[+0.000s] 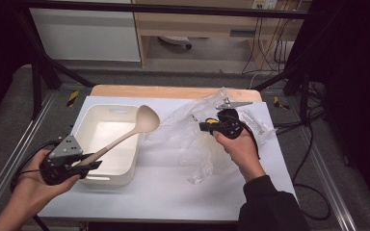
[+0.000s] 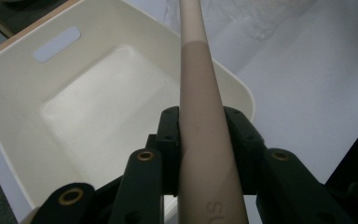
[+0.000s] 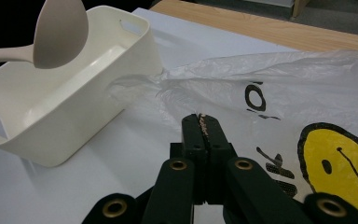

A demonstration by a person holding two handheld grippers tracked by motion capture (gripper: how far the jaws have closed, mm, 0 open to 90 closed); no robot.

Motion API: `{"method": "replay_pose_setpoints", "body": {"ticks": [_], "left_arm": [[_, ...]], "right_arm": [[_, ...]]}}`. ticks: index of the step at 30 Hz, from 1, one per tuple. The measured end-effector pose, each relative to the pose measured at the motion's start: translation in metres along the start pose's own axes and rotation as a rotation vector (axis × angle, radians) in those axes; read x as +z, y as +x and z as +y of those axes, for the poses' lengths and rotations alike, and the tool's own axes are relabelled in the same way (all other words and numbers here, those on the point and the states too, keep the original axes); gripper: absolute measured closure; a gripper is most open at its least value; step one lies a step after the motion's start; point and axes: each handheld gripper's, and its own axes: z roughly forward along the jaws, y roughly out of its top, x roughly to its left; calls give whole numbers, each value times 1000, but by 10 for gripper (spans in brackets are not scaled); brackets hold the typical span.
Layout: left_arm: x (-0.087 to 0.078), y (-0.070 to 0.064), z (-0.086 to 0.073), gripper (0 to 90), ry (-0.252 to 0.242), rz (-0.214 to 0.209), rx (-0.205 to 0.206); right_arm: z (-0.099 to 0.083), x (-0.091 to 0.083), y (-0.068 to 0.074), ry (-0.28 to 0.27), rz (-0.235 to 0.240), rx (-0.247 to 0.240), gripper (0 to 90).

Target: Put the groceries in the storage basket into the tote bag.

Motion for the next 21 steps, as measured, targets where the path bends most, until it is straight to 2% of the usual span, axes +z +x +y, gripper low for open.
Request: {"method": "replay_pose_setpoints", "body": {"ticks": [21], "left_arm": [[24, -20, 9, 689, 41, -54, 52]], "right_arm": [[-1, 1, 1, 1, 2, -1, 900]]}}
